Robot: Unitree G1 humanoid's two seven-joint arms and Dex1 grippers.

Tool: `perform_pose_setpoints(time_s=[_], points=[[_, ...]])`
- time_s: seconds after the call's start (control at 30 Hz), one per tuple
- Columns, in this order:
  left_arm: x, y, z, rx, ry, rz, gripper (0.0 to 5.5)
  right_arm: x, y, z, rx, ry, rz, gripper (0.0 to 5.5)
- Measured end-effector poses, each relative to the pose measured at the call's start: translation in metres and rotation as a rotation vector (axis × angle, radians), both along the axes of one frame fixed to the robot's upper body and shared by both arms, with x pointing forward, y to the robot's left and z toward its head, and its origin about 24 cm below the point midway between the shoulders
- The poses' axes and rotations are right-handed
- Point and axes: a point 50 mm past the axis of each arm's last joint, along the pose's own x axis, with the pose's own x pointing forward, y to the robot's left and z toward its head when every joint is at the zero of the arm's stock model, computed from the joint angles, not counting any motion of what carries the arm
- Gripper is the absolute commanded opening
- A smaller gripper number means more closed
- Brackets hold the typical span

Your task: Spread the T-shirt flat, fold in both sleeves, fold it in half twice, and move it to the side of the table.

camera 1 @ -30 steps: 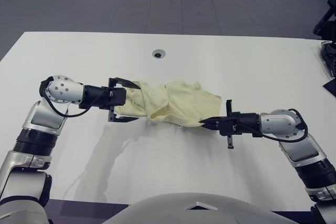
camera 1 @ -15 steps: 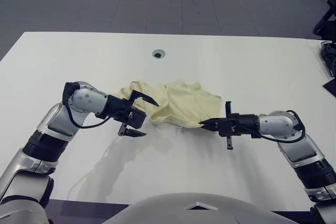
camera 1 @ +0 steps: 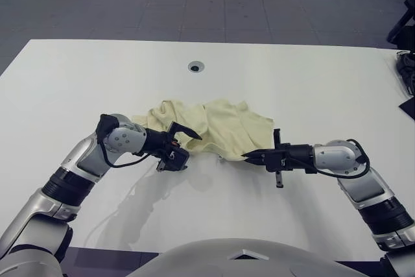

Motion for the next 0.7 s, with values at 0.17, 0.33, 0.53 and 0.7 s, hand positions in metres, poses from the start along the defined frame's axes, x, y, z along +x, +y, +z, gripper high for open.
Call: perform_pose_setpoints(time_s=[0.17,0.33,0.53,0.7], points=[[0.0039,0.0007,-0.0052,0.001,-0.02,0.032,3.15,0.0002,0.0004,-0.0005,0.005,0.001,-0.003,0.02],[0.0048,0.001,-0.0083,0.007,-0.024,0.039,2.34,0.0008,0.0007,-0.0029,0.012,0.008,-0.011,0.02],[0.0052,0.0005,-0.0089,-0.002,-0.03,0.038,1.32,0.0015,0.0008,-0.0042,0.019,0.01,-0.02,0.02],[0.0056,0.0012,-0.0096,-0.002,-0.028,0.043,0.41,0.0023,0.0003,-0.0055,0.021,0.011,-0.023,0.02]])
